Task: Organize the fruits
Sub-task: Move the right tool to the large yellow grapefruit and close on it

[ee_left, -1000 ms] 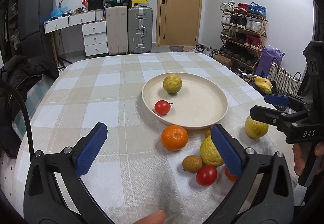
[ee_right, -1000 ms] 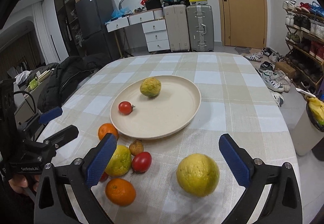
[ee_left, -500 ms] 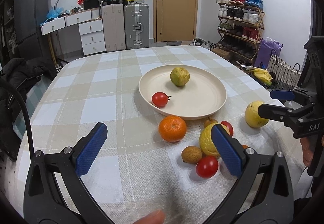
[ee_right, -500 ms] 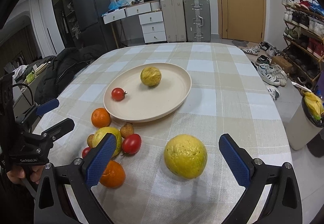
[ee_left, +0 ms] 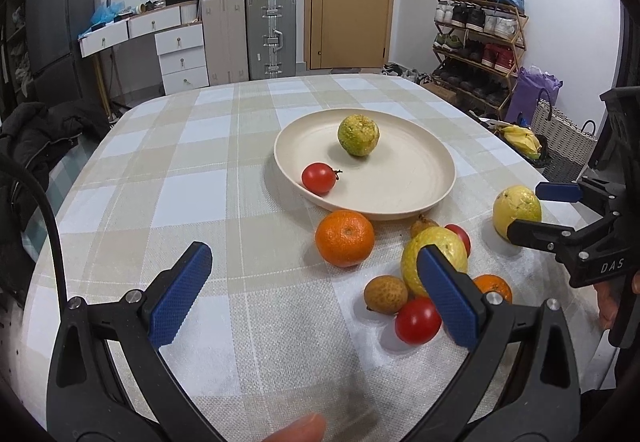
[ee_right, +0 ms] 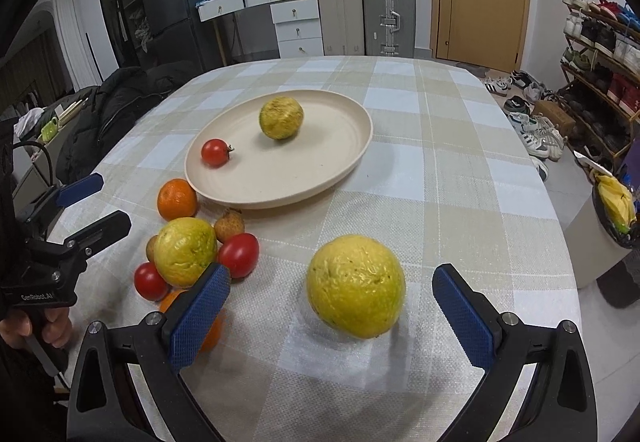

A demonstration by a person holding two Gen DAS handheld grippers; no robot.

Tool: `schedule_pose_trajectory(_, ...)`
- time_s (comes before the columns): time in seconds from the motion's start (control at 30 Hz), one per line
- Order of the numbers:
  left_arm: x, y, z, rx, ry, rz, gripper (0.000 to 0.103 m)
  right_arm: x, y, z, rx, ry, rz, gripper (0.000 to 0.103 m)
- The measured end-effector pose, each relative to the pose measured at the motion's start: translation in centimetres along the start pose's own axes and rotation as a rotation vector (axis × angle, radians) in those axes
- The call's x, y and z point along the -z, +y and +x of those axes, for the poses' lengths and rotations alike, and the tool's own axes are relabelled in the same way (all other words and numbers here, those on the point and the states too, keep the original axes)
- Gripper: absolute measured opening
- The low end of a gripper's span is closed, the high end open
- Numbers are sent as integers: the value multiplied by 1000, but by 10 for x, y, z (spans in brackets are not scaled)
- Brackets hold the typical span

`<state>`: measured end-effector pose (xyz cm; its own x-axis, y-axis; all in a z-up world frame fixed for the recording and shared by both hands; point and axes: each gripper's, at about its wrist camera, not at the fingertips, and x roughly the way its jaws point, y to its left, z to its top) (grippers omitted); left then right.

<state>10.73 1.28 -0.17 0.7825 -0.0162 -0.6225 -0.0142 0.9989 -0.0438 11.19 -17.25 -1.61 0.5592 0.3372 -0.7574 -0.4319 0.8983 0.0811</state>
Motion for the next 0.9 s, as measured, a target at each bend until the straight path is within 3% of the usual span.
schedule_pose_trajectory(0.23,2,1,6,-5,13,1,102,3,-17,8,-30,44,62,103)
schedule_pose_trajectory(0.6,2,1,10,-7,23,-2,102,4,-27,13,-114,36,113,102)
schedule_pose_trajectory(0.7,2,1,10,-7,24,-1,102,5,-25,12,-144,35,109,99)
schedule_pose_trajectory(0.9,2,1,10,-7,23,-1,102,7,-25,16,-198,50,118,83)
